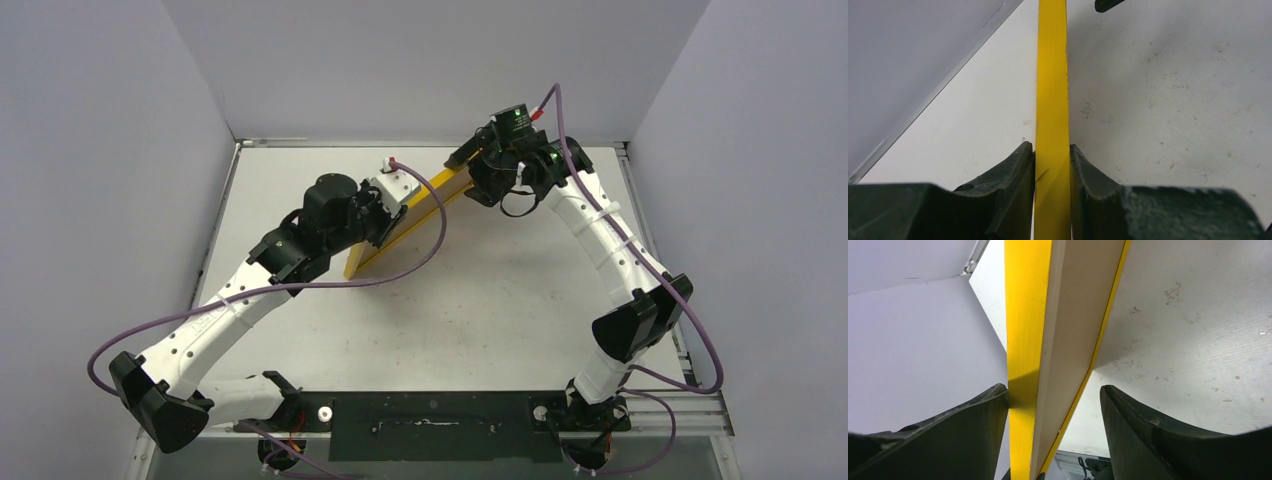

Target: Put the photo into the frame

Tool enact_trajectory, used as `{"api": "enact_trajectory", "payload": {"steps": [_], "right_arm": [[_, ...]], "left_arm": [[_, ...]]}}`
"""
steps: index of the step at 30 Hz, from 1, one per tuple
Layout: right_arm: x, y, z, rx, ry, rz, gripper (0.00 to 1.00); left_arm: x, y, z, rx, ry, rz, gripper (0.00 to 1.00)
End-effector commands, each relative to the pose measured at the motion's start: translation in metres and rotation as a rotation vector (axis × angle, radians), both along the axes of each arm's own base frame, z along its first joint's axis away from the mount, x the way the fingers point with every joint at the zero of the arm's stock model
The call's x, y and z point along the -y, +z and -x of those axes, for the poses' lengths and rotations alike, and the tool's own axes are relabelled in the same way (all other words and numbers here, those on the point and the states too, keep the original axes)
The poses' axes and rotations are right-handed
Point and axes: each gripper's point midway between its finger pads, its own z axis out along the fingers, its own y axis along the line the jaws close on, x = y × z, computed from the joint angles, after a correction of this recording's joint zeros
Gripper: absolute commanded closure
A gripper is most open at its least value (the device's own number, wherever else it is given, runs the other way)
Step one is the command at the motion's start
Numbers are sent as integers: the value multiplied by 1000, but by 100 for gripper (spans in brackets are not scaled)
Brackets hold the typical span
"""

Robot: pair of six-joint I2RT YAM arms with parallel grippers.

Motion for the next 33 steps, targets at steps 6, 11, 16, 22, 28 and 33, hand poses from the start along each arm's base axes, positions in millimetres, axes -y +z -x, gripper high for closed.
{"api": "enact_trajectory", "payload": {"steps": [6,11,16,22,28,33], "right_arm": [[10,-15,3,-57,-14,83,48],[8,-20,3,-68,-2,85,60],[6,-21,3,-67,-2,72,65],[15,-22,2,-59,6,77,88],[29,-31,-4,-43,78,81,100],[39,-34,-19,76,263,53,100]], "left_arm": [[29,-22,29,-153,-83,136,100],[38,-25,35,-173,-107,161,100],[38,-30,36,-186,-101,158,100],[37,-32,34,-201,-75,167,92],[49,-20,41,-264,-100,243,45],[59,13,49,-284,-150,322,31]]}}
